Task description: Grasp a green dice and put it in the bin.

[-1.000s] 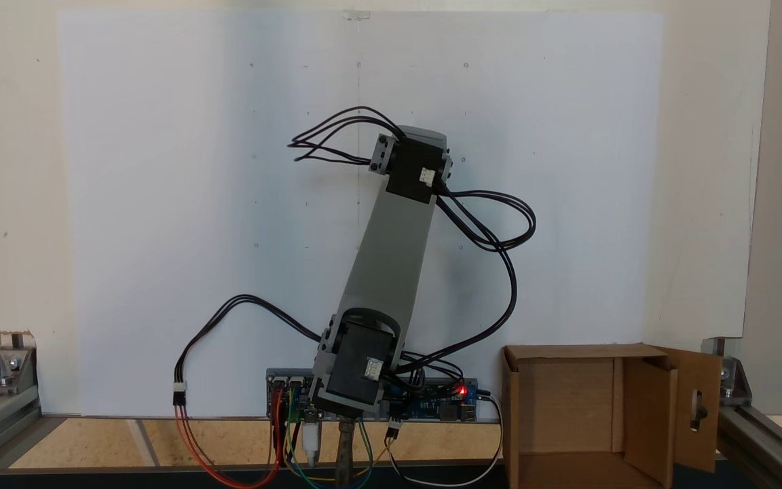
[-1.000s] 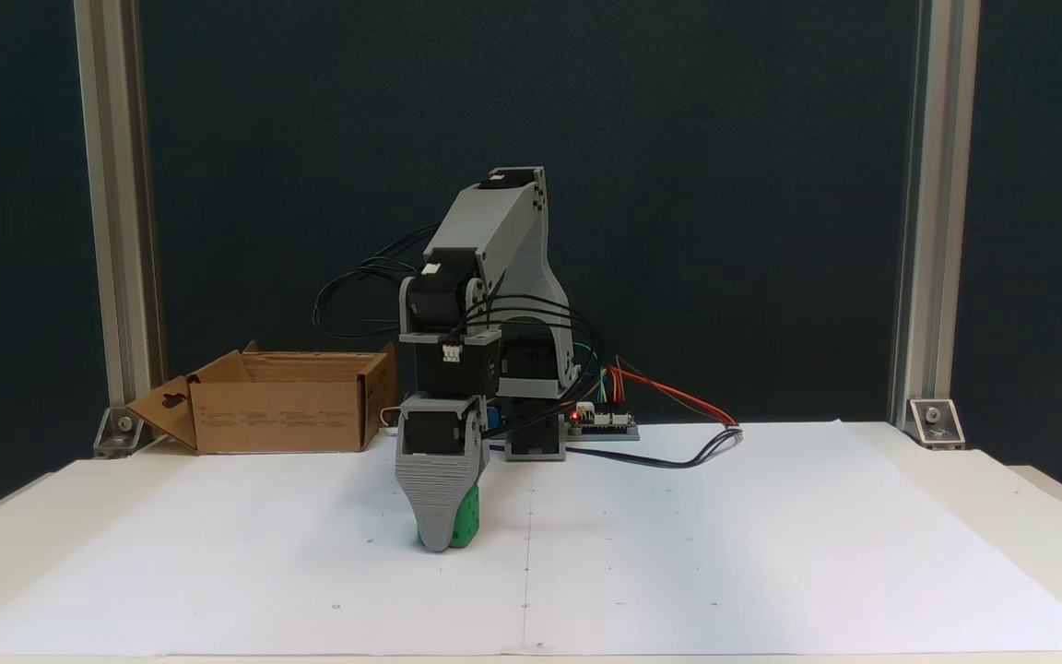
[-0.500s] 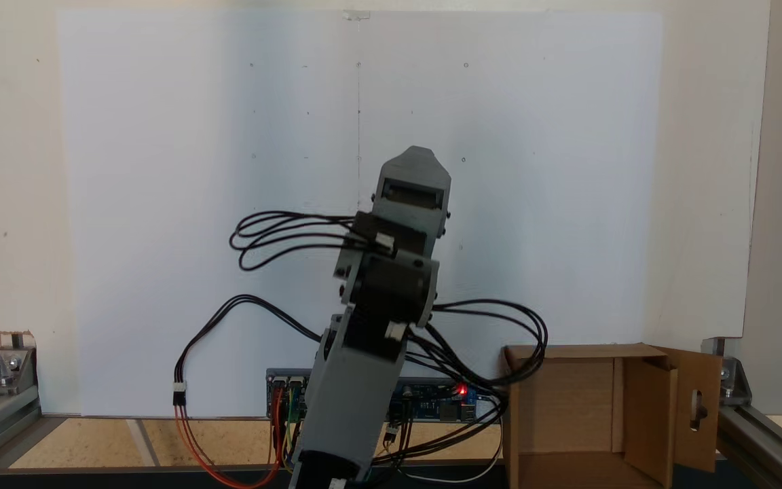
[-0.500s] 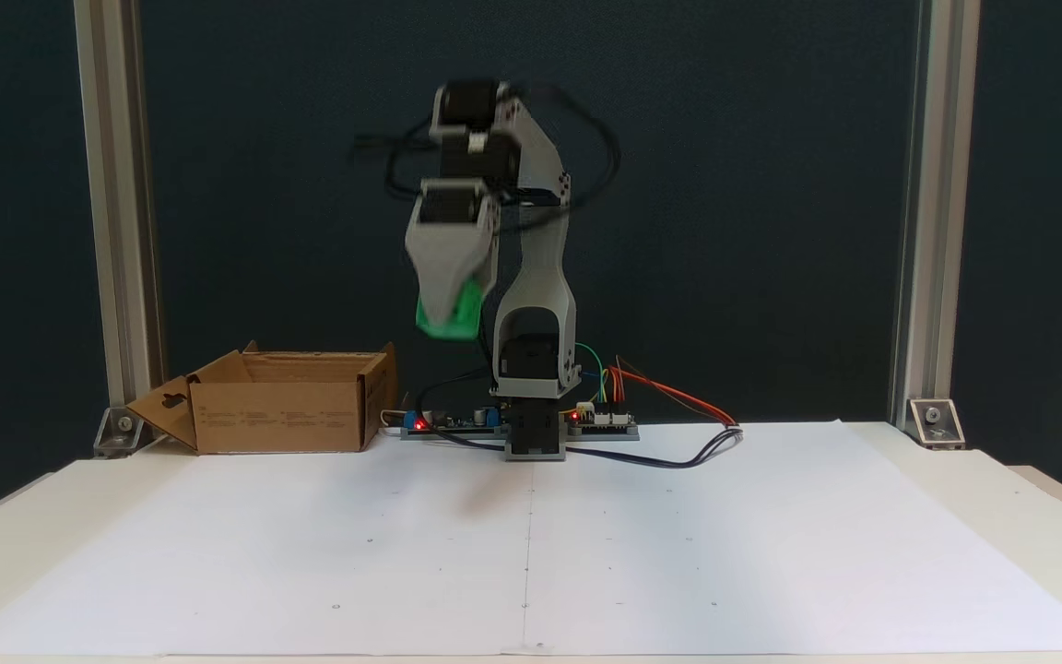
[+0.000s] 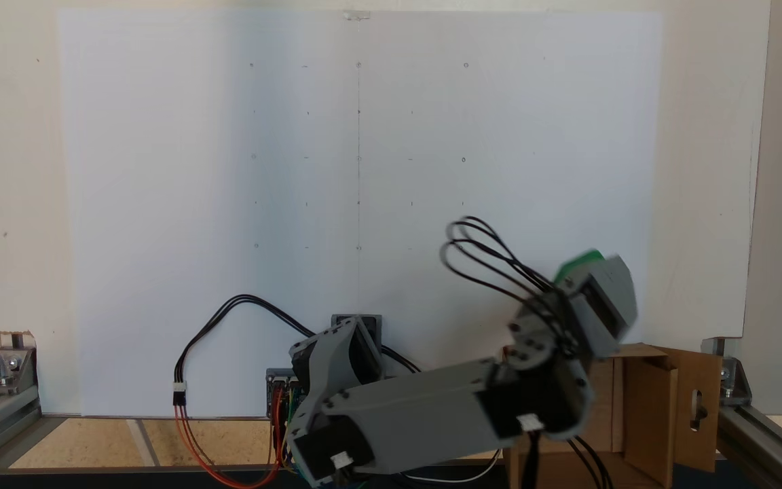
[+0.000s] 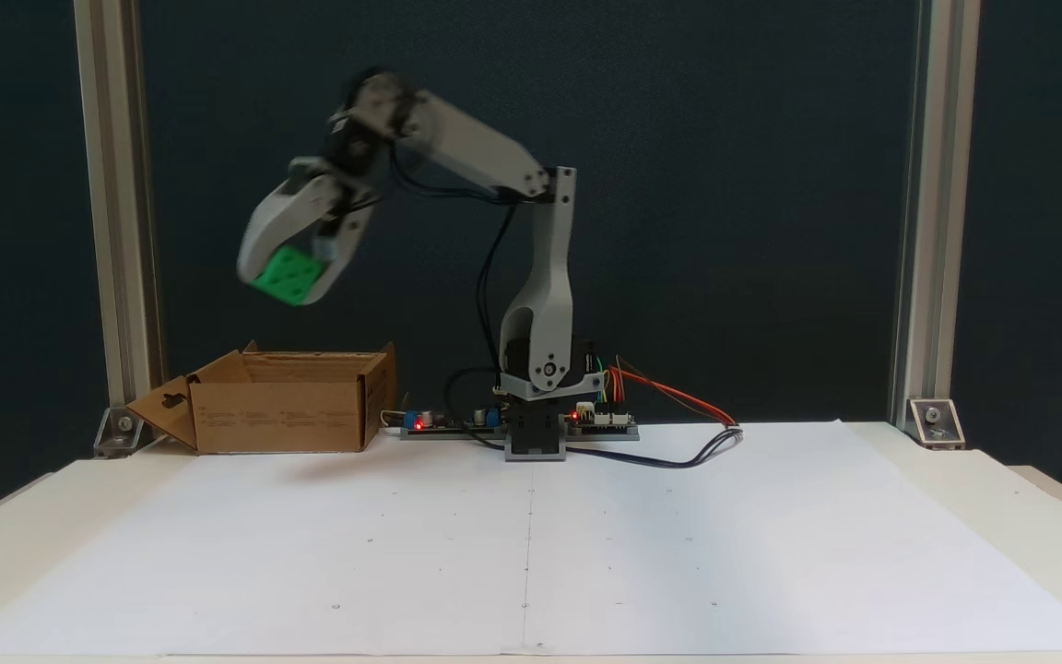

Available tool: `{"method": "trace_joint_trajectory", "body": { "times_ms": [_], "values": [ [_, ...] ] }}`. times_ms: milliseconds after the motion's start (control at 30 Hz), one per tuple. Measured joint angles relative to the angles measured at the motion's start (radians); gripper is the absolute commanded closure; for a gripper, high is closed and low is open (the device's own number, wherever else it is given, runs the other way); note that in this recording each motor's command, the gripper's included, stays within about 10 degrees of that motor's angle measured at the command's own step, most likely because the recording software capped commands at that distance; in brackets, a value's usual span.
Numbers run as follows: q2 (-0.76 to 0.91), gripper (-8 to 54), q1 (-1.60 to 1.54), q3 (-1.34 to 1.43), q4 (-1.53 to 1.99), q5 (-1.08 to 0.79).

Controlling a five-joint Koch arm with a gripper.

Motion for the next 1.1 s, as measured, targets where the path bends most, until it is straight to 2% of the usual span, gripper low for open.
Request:
{"method": "trace_joint_trajectory", "body": {
  "times_ms": [233, 400, 567, 633, 667, 767, 967, 1100],
  "values": [
    [-0.176, 34.1, 0.489, -0.052, -0.002, -0.074],
    [-0.275, 34.1, 0.635, -0.052, 0.048, -0.183],
    [-0.310, 34.1, 0.644, -0.026, 0.083, -0.227],
    [-0.311, 13.9, 0.644, -0.021, 0.081, -0.227],
    [-0.314, 12.4, 0.644, -0.005, 0.080, -0.227],
    [-0.331, 0.2, 0.644, 0.095, 0.075, -0.227],
    [-0.267, 0.2, 0.598, 0.083, -0.034, -0.216],
    [-0.081, 0.3, 0.391, 0.009, -0.072, -0.072]
  ]
}}
